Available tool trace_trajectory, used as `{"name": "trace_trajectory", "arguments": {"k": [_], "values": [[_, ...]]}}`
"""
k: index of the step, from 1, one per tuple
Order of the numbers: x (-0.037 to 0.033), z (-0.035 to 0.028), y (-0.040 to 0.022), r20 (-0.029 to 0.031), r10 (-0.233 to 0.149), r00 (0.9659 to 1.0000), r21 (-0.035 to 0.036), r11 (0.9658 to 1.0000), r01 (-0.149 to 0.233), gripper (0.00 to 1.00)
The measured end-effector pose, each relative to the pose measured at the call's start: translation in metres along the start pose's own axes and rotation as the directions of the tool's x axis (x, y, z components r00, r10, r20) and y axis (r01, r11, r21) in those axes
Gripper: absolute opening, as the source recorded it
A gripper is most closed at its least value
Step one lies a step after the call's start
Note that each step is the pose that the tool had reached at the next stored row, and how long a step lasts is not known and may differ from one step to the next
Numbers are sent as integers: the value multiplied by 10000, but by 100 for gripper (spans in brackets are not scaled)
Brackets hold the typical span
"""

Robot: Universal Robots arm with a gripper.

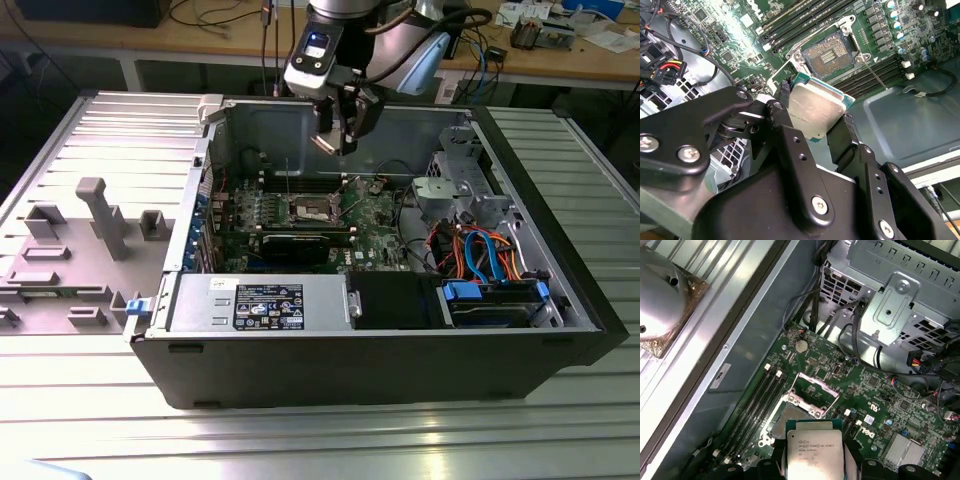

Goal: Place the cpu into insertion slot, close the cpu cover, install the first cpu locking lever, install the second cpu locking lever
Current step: 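Place the cpu into insertion slot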

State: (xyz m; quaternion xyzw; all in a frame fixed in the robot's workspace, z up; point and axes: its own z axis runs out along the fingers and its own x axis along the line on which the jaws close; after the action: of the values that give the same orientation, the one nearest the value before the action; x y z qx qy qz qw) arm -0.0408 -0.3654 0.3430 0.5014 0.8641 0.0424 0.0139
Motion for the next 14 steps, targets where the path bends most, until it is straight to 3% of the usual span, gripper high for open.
{"name": "trace_trajectory", "arguments": {"k": [14], "values": [[1,12,-4,7,85,10000,-1,10000,-85,55]]}}
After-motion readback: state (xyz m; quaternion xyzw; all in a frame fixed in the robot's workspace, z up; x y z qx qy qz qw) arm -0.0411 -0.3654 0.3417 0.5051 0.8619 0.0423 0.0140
